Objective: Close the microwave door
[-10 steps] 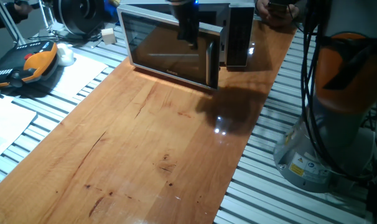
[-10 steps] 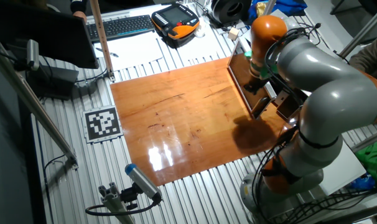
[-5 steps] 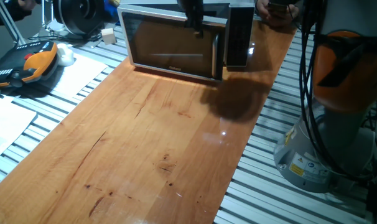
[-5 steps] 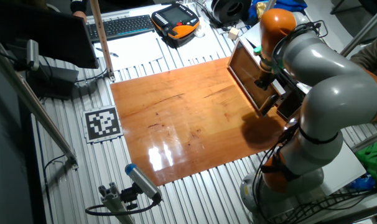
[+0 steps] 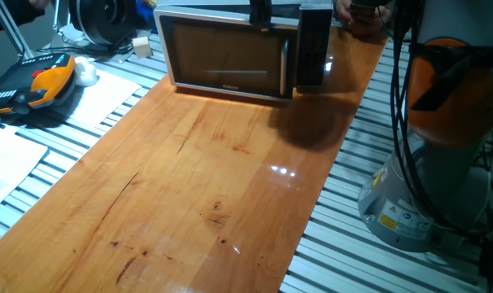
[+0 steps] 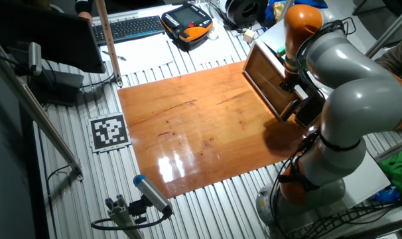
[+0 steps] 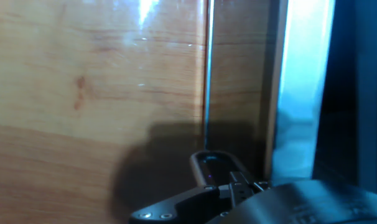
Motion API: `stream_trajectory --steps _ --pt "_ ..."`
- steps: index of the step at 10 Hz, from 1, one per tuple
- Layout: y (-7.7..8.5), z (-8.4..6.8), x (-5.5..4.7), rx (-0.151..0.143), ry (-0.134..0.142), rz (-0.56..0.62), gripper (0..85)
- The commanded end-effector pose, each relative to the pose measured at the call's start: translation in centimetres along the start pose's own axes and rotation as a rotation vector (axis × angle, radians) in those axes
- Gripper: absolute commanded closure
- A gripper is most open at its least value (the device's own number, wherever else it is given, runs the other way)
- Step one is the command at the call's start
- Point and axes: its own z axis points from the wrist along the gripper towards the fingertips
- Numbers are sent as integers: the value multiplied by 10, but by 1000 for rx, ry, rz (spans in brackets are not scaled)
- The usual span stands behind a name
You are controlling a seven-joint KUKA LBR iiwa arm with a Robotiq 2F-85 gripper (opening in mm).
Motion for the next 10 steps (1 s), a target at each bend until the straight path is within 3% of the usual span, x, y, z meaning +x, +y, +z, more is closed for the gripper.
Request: stream_trajectory --steps 1,5,10 --pt "-4 0 0 8 -1 -6 850" --pt "-19 2 -4 71 -21 -32 850" --pt "-47 6 -5 94 -25 -88 850"
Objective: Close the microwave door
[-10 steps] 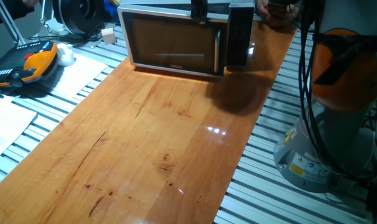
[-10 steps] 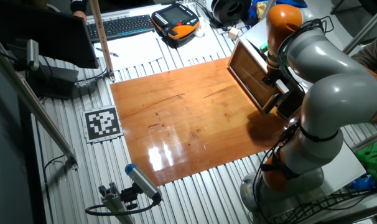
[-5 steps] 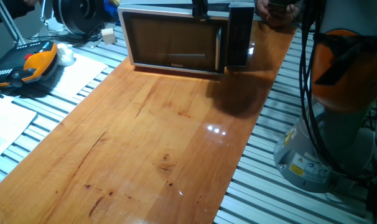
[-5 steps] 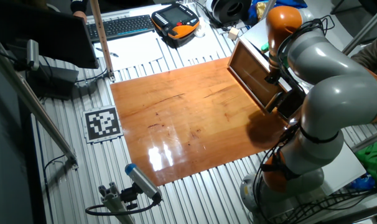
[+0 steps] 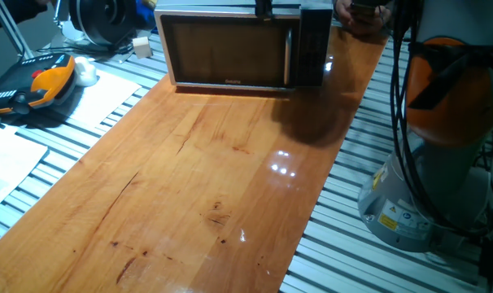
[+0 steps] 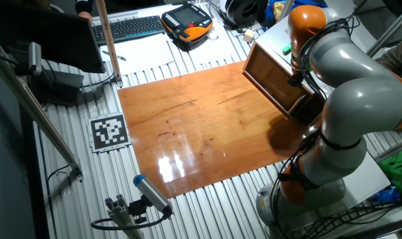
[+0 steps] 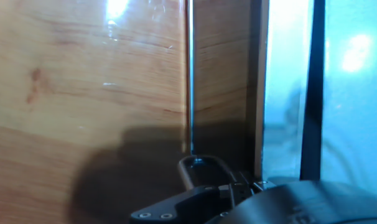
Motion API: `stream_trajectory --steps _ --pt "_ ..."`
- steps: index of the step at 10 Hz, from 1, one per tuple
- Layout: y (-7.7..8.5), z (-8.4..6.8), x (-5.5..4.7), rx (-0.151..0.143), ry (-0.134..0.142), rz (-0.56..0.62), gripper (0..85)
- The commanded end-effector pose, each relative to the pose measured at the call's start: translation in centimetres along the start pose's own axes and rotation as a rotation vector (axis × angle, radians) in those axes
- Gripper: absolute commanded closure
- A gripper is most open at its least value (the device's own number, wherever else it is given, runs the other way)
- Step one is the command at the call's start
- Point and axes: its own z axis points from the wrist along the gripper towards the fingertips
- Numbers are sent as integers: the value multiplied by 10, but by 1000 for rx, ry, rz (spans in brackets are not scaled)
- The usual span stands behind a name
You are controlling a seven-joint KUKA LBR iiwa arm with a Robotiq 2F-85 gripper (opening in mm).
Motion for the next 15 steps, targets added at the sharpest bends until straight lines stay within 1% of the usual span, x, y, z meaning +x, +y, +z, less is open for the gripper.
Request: stream_trajectory --steps 1,2,3,4,5,6,7,8,9,10,11,12,13,14,15 --pt "-3 1 1 7 -2 -6 850" --pt "-6 2 1 22 -5 -16 850" --pt "-8 3 1 25 -5 -22 850" --pt "-9 3 1 37 -7 -31 850" --pt "-7 3 -1 -19 -19 -18 850" --pt "1 4 -6 -130 -44 53 850" --pt "10 4 -14 -175 -55 92 850" --pt "22 -1 -25 -203 -42 121 850" --pt "38 -9 -34 -222 -29 159 850" --pt "63 -18 -42 -223 -22 205 850" --pt "85 -26 -48 -234 -14 246 850" --pt "107 -35 -53 -236 -6 288 850" --pt "129 -42 -58 -246 2 337 850" --pt "153 -50 -61 -245 6 386 850" --pt "170 -55 -61 -249 11 419 850"
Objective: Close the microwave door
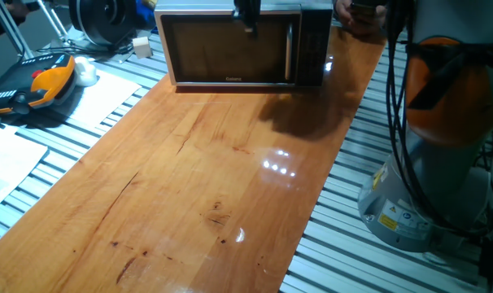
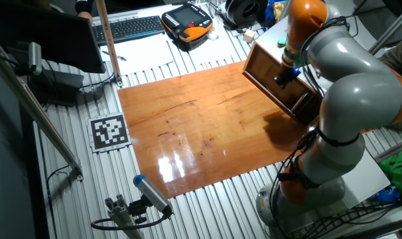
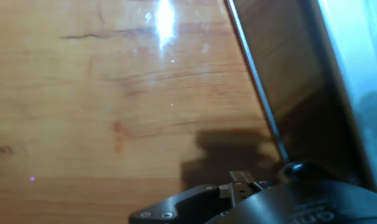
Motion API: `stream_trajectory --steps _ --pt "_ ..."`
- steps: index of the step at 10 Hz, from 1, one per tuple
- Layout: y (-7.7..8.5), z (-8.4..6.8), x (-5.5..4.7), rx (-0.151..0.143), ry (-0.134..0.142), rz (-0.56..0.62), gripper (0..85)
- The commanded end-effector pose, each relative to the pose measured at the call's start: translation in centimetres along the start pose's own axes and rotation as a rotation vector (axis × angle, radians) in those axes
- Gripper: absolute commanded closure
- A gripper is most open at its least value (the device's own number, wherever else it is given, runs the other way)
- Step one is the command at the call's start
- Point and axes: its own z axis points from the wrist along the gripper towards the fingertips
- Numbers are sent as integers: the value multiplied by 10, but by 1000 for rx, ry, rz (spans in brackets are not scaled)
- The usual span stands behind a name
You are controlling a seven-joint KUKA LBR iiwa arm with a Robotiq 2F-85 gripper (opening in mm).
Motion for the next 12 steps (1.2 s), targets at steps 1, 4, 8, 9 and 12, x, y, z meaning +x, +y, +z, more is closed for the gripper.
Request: stream_trajectory --steps 1,4,8,9,12 --pt "110 -7 4 -10 12 123 850" --pt "143 0 18 -3 -10 178 850" --pt "155 5 19 23 -28 152 850" --pt "155 6 18 22 -38 150 850" --pt "156 7 18 31 -29 148 850"
